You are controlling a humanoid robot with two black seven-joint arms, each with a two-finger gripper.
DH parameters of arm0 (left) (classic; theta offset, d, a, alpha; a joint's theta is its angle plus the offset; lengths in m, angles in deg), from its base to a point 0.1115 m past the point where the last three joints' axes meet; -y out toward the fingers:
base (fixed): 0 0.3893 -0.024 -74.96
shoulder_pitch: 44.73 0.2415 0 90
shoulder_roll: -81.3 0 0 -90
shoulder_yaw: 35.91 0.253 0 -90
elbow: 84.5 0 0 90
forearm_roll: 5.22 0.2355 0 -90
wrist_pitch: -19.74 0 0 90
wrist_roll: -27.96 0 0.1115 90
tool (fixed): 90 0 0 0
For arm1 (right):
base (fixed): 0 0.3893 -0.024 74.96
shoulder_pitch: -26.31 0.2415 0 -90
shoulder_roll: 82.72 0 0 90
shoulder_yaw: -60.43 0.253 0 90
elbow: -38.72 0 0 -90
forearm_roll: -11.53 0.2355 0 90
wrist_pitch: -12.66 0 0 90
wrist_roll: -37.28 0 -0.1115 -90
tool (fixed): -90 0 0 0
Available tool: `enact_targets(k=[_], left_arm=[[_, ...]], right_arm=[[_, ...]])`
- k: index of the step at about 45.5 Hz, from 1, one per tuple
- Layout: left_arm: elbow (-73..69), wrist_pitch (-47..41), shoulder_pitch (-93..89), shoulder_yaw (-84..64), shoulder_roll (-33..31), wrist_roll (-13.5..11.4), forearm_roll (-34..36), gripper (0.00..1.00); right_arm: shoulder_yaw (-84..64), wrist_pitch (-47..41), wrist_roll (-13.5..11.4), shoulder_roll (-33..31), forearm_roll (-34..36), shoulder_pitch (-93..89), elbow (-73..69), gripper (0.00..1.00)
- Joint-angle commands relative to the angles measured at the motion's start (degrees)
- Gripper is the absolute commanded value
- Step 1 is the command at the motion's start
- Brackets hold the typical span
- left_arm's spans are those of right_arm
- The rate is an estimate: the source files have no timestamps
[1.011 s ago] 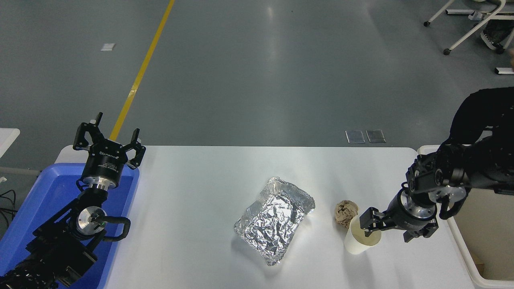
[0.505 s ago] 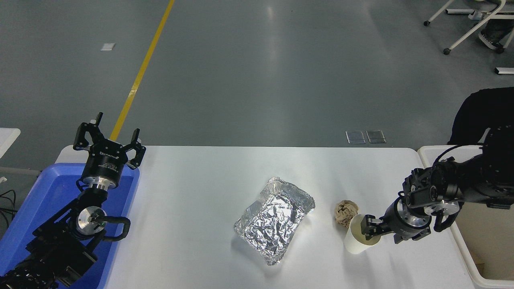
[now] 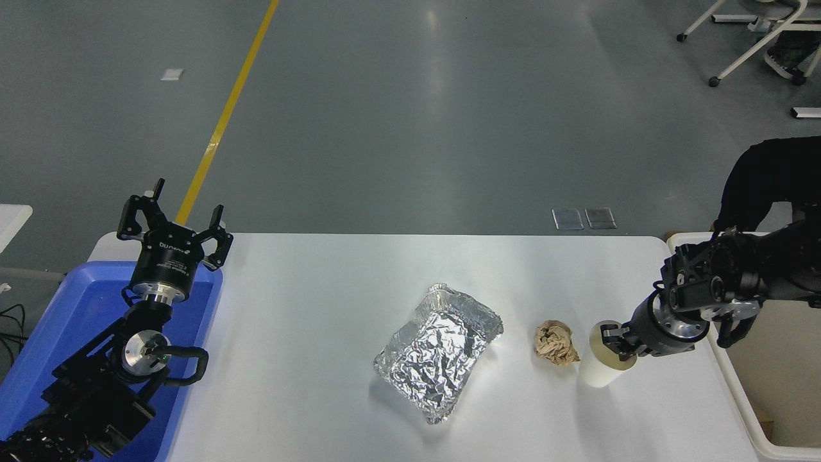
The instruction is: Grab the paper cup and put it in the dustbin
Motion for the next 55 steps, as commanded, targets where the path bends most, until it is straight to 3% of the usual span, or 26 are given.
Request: enact_targets(k=[1, 29, 43, 55], left_arm=[[0.0, 0.0, 0.0, 0.0, 0.0, 0.0, 0.0, 0.98], [0.0, 0.0, 0.0, 0.0, 0.0, 0.0, 0.0, 0.98], [0.0, 0.0, 0.1, 0.0, 0.0, 0.0, 0.0, 0.98], [0.0, 0.0, 0.1, 0.0, 0.0, 0.0, 0.0, 0.98]], right_arm=[[-0.2, -4.8, 0.2, -6.9, -2.3, 11.6, -3.2, 0.0], [3.2, -14.5, 0.2, -12.5, -2.5, 32.2, -4.8, 0.0], [3.1, -13.6, 0.1, -12.7, -2.6, 32.3, -3.2, 0.0], [3.2, -9.4, -0.2, -14.8, -1.2, 25.9, 7.1, 0.0]])
